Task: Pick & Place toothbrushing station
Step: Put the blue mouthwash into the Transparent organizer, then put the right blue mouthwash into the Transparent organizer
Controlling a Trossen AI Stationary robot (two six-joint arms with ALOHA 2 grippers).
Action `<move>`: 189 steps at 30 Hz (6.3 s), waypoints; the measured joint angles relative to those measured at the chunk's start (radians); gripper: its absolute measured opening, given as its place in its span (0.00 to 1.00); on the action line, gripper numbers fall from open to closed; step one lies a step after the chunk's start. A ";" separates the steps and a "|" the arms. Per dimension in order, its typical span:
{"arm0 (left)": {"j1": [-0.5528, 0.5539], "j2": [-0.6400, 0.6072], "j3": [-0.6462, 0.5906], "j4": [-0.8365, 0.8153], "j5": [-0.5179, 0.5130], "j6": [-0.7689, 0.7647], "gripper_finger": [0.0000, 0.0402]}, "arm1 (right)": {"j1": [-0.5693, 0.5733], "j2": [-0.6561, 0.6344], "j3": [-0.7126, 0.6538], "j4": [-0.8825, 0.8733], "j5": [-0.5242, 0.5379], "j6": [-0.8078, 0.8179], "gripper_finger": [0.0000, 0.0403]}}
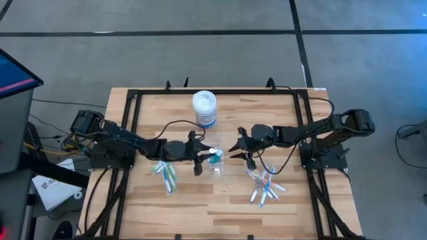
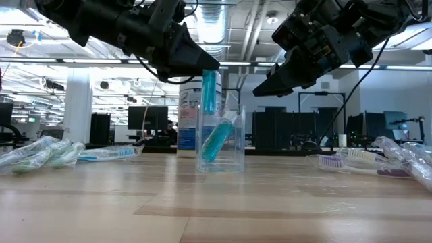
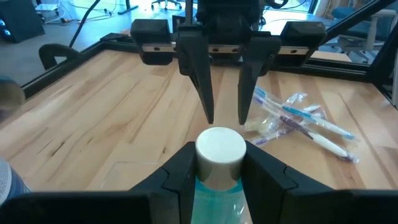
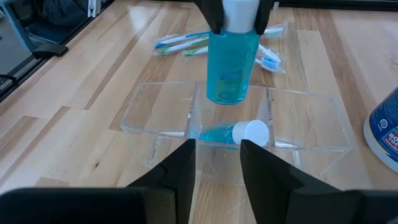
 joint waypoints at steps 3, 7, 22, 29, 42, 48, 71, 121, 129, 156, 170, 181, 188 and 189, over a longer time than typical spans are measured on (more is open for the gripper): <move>0.000 0.003 0.000 0.004 0.000 0.000 0.25 | 0.000 0.000 0.000 0.000 0.000 0.000 0.29; 0.000 0.043 0.000 0.026 0.000 -0.004 0.25 | 0.000 0.000 0.000 0.002 0.000 0.000 0.29; 0.005 0.116 0.001 0.059 0.000 -0.031 0.25 | 0.000 0.000 0.000 0.002 0.000 0.000 0.29; 0.006 0.116 -0.019 0.064 0.000 -0.052 0.25 | 0.000 0.000 0.000 0.002 0.000 0.000 0.29; 0.006 0.115 -0.034 0.093 0.001 -0.074 0.33 | 0.000 0.000 0.000 0.003 0.000 0.000 0.29; 0.006 0.115 -0.034 0.094 0.001 -0.074 0.33 | 0.000 0.000 0.000 0.003 0.000 0.000 0.29; -0.003 0.053 -0.034 0.117 0.093 -0.053 0.33 | 0.000 0.000 0.000 -0.015 0.000 0.000 0.29; -0.029 -0.016 -0.034 0.119 0.136 -0.019 0.33 | 0.163 -0.323 0.000 -0.962 0.040 0.477 0.29; -0.029 -0.016 -0.034 0.119 0.136 -0.021 0.33 | 0.218 -0.392 0.000 -1.105 0.055 0.612 0.29; -0.041 -0.015 -0.034 0.118 0.137 -0.022 0.33 | 0.406 -0.390 0.000 -1.139 0.214 0.780 0.29; -0.047 -0.015 -0.034 0.118 0.137 -0.022 0.33 | 0.615 -0.390 0.000 -1.061 0.326 1.168 0.29; -0.054 -0.015 -0.034 0.118 0.136 -0.047 0.33 | 0.745 -0.389 -0.057 -1.003 0.453 1.461 0.29; -0.061 -0.015 -0.034 0.121 0.137 -0.048 0.33 | 0.808 -0.389 -0.143 -0.860 0.576 1.607 0.29; -0.061 -0.015 -0.034 0.121 0.136 -0.048 0.33 | 0.816 -0.389 -0.147 -0.864 0.576 1.627 0.29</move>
